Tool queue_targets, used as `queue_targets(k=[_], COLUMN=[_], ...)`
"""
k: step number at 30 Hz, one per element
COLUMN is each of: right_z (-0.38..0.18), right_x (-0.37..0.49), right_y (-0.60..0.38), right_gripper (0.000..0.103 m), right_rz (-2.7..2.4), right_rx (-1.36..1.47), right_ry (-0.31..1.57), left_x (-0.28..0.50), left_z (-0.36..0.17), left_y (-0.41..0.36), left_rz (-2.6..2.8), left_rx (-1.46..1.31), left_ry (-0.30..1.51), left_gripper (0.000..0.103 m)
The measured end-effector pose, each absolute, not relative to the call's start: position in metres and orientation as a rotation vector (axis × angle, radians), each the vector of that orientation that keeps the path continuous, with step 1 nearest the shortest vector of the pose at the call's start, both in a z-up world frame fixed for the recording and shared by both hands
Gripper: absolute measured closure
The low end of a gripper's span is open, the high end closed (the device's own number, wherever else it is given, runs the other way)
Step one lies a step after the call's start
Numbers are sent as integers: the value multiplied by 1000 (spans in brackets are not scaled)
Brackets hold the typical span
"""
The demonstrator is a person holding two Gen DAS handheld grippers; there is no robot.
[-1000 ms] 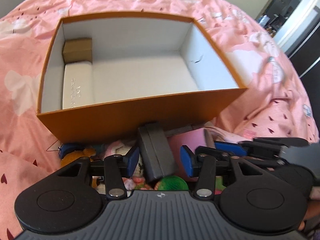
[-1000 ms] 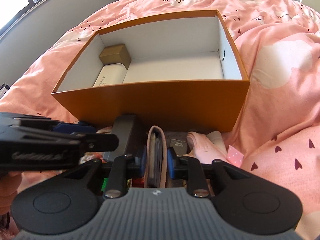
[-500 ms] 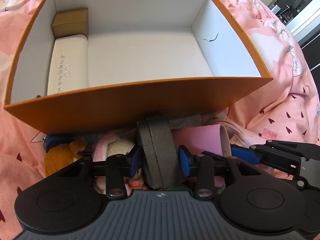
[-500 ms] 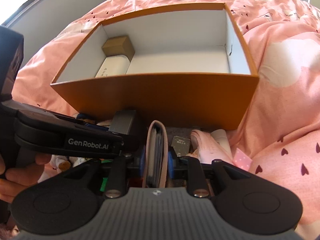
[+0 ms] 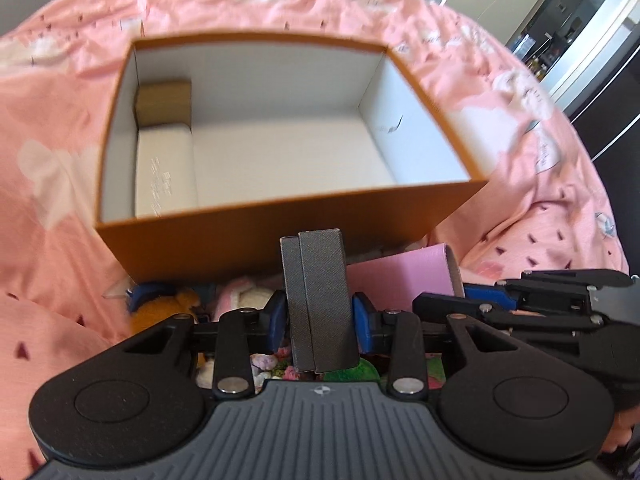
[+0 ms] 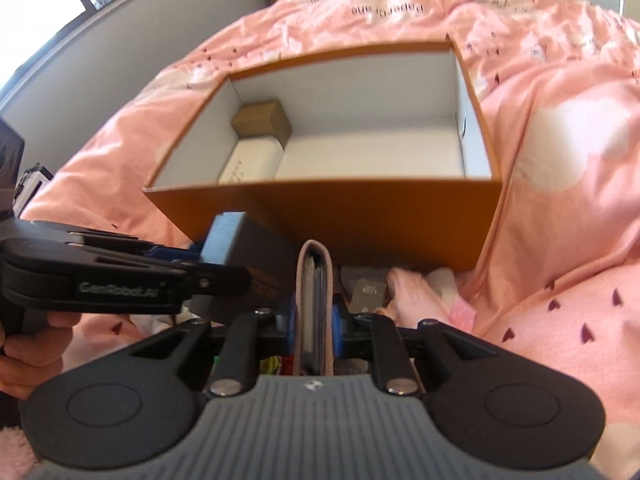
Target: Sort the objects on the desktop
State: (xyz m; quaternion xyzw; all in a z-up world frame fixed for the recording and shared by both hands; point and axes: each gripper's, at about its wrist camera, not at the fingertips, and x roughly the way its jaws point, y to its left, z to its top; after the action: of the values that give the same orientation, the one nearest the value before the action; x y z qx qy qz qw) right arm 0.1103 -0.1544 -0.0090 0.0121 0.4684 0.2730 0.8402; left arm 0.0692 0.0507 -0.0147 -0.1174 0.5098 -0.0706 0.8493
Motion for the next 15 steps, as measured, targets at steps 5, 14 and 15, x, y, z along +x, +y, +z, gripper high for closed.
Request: queue_targets(k=[5,14,15], right_z=[18,77,83], right_x=[108,112,114], right_y=[-157,-155,-154], right_gripper=[85,85,85], right_rz=[612,711,712], right_rx=[32,11,8], right_ry=[931,804,781], left_x=[58,52,55], left_z=[15,69,75], left_y=[57,80,83], left_rz=[-141,-157,-154], left_rx=[-244,-279,-278], left_ry=[1002,876,857], left_gripper=[64,64,64])
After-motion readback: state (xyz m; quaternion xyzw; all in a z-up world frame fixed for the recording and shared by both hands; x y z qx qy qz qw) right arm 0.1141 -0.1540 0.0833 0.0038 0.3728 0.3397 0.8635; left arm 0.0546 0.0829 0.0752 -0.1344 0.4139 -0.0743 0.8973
